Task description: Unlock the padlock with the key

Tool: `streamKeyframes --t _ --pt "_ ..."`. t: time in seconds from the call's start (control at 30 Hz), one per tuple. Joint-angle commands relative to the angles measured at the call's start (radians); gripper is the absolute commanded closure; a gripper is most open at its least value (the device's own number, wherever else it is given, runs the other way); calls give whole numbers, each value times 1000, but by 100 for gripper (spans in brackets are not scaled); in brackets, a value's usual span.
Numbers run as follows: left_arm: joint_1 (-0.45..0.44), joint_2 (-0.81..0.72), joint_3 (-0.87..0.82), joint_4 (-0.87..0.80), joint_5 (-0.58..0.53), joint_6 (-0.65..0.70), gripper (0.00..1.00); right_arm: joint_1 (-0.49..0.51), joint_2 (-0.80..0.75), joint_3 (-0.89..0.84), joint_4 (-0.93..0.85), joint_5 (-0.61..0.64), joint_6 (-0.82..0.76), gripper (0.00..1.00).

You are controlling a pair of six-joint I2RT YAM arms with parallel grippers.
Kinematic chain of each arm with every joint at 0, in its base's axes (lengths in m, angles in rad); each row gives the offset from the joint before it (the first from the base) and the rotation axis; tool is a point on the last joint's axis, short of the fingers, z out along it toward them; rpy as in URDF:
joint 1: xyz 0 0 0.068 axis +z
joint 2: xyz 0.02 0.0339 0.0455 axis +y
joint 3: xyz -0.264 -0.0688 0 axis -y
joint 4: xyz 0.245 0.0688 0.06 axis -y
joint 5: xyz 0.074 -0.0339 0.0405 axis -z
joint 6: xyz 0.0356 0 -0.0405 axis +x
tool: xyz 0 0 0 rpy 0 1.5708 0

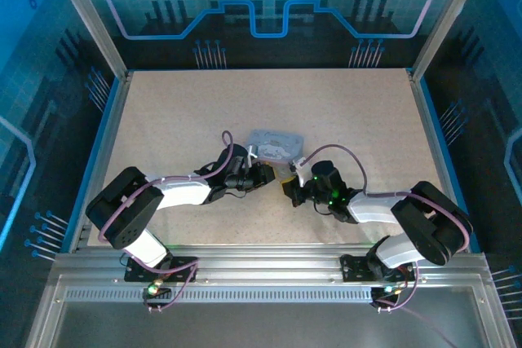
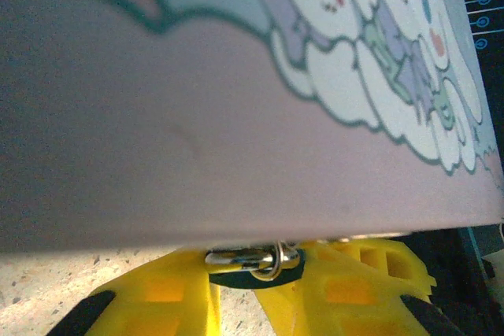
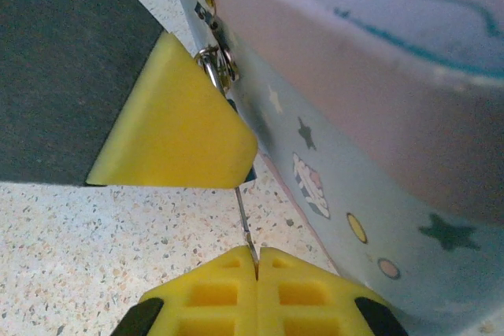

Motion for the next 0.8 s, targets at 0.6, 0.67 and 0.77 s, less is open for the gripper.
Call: streamKeyframes --t 0.6,0.67,0.77 --pt "-7 -10 8 41 57 -55 87 29 3 22 122 53 8 100" --pt "-7 -11 8 41 58 -56 87 33 8 25 132 60 8 100" --pt "-8 -13 5 39 55 -58 87 38 14 29 145 66 12 100"
